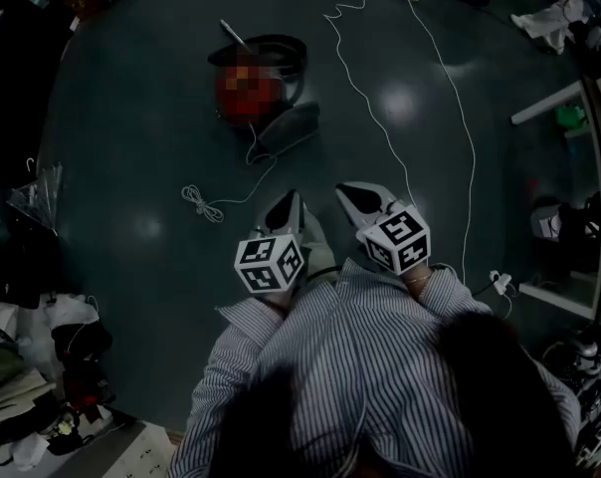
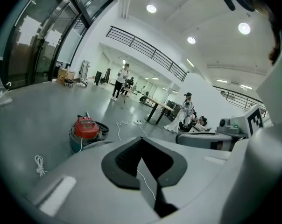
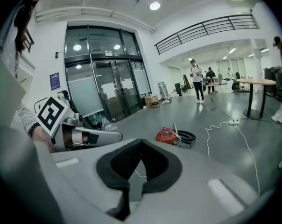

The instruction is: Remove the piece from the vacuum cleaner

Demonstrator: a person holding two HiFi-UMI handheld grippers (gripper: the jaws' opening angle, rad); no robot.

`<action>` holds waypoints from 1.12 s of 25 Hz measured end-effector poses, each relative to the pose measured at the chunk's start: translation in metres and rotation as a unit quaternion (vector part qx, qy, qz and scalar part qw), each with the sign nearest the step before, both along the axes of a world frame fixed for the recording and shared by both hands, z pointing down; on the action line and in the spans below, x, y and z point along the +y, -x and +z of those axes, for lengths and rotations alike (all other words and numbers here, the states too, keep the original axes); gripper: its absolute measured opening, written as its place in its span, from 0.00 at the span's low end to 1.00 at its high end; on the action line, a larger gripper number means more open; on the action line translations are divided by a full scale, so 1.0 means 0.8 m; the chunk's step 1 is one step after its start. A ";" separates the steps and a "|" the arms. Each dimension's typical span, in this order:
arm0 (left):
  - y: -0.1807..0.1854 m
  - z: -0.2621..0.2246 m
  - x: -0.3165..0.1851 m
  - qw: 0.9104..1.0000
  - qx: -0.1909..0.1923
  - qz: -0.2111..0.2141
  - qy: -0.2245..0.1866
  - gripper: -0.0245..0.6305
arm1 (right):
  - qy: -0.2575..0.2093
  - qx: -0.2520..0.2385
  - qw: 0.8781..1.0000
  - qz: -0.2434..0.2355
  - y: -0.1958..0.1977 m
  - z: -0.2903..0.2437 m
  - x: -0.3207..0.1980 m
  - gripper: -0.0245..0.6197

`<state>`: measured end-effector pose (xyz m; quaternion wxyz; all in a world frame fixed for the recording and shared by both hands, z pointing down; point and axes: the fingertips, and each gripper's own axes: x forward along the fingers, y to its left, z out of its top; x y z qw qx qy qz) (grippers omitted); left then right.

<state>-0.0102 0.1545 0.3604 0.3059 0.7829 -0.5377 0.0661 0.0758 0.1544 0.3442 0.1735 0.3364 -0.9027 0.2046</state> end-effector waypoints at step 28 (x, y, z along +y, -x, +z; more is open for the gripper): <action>0.113 0.120 -0.278 0.996 0.031 -0.014 0.079 0.05 | 0.056 0.040 0.998 -0.008 0.122 0.106 -0.296 0.04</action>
